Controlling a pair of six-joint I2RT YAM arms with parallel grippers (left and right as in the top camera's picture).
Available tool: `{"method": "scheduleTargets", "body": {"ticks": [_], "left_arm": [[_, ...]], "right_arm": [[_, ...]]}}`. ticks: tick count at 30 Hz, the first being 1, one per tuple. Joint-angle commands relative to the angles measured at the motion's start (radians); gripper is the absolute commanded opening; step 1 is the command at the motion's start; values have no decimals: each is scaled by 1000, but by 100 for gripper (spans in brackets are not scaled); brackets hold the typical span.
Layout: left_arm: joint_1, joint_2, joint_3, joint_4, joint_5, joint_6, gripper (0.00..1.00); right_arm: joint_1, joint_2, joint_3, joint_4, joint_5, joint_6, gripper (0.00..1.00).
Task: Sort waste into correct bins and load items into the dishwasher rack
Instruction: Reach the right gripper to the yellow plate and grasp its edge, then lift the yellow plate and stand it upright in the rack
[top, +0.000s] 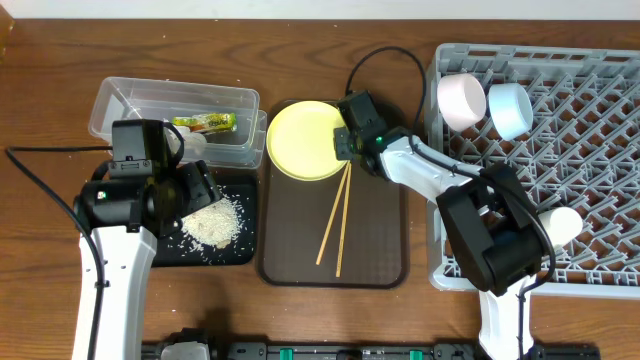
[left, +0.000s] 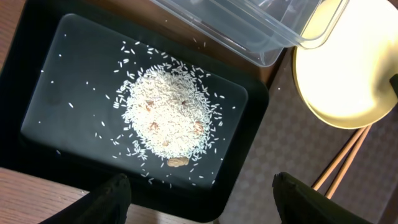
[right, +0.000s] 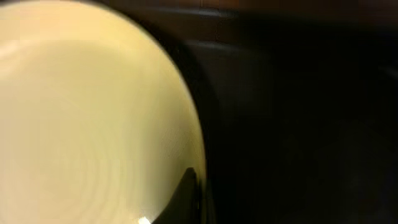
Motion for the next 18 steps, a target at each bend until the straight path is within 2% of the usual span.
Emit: {"method": "scheduleTargets", "body": {"ticks": [1,6,11,18], "left_arm": [[4,-1,4,-3,-8,3,76],[4,-1,4,-3,-8,3,76],[4,-1,4,-2,-8,3,76],[4,-1,4,-3,-8,3,76]], "right_arm": [[-2,5,10,6,39,15,1],[-44,-92,48,-17,73,-72,1],[-97,-288,56,-73,115,-164,1],[-208,-562,56,-270,196,-349,1]]}}
